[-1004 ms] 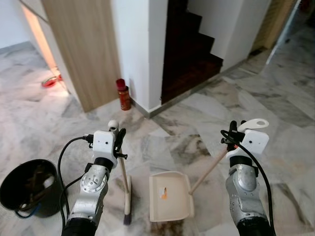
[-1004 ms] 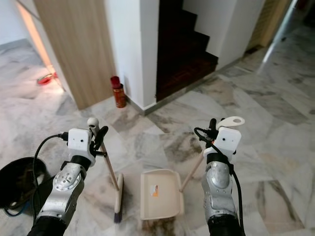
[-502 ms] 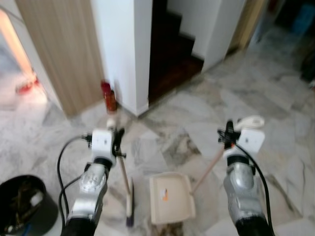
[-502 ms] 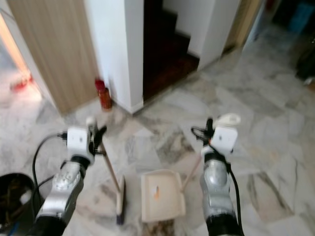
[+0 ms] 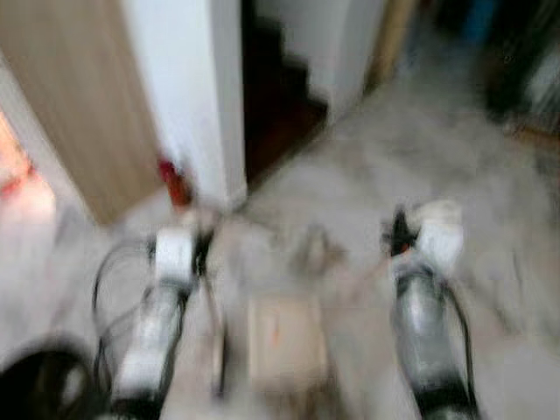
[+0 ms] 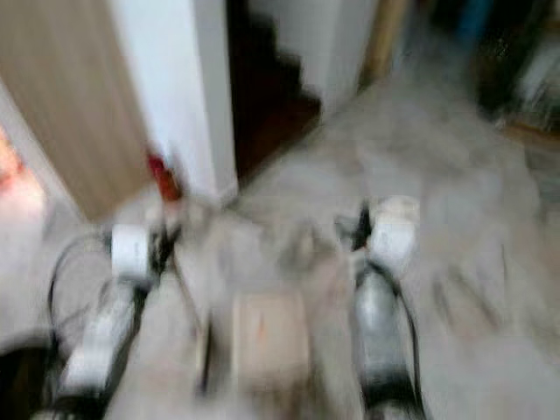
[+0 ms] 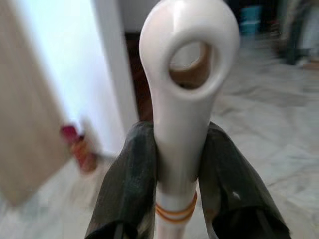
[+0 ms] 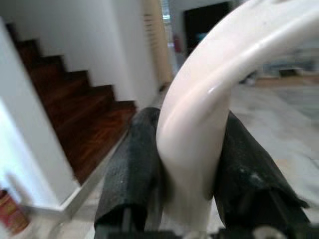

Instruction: Sweep floor

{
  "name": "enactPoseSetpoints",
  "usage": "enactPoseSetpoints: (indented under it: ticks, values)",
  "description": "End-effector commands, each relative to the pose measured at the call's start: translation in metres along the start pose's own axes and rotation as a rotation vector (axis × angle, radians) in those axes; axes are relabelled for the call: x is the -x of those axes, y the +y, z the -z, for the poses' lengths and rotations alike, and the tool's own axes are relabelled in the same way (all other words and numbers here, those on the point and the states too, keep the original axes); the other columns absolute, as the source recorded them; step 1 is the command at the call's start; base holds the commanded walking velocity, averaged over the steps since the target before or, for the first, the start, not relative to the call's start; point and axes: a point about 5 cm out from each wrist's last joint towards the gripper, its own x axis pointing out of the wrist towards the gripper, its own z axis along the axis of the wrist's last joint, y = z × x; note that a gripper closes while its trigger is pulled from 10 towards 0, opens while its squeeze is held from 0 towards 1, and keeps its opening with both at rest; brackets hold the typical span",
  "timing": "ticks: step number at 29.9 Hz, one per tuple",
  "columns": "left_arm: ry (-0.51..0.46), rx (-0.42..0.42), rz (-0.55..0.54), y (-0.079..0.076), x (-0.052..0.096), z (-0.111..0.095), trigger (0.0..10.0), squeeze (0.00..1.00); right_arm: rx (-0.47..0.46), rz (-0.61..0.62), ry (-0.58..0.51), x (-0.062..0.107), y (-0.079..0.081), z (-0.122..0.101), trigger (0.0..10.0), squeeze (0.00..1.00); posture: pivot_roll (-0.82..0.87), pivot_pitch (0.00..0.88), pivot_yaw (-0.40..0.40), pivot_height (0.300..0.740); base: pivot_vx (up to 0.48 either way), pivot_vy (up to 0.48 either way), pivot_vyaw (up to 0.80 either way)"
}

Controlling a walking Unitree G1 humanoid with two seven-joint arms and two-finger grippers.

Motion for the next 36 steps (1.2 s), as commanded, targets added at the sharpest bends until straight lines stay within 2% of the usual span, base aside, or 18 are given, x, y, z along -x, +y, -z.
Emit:
enactPoseSetpoints:
  ticks: [1,6,12,21,26,36]
  values:
    - [-0.046,0.004,0.006,0.0016,-0.0003,-0.0088,10.0,0.00,-0.008,-0.021,-0.025,-0.0026,0.0086,-0.0054,10.0,0.00,0.02,0.000,0.021,0.740,0.000,0.000,-0.80]
    - [-0.050,0.005,0.023,-0.0004,0.0003,-0.0095,10.0,0.00,-0.003,-0.019,-0.030,-0.0026,0.0092,-0.0055,10.0,0.00,0.02,0.000,0.024,0.740,0.000,0.000,-0.80]
    - [-0.040,0.005,0.046,-0.0018,0.0005,-0.0086,10.0,0.00,0.005,-0.012,-0.045,-0.0008,0.0096,-0.0058,10.0,0.00,0.02,0.000,0.028,0.740,0.000,0.000,0.00]
    - [-0.043,0.011,0.051,-0.0022,-0.0009,-0.0097,10.0,0.00,0.001,-0.009,-0.046,-0.0019,0.0073,-0.0060,10.0,0.00,0.02,0.000,0.028,0.740,0.292,0.000,0.00]
    - [-0.048,0.009,0.031,0.0011,-0.0029,-0.0110,10.0,0.00,0.000,-0.016,-0.057,-0.0025,0.0085,-0.0076,10.0,0.00,0.02,0.000,0.023,0.740,0.363,0.000,-0.72]
    - [-0.048,0.010,0.024,0.0002,-0.0033,-0.0110,10.0,0.00,0.007,-0.027,-0.062,-0.0028,0.0077,-0.0083,10.0,0.00,0.02,0.000,0.012,0.740,0.376,0.000,0.00]
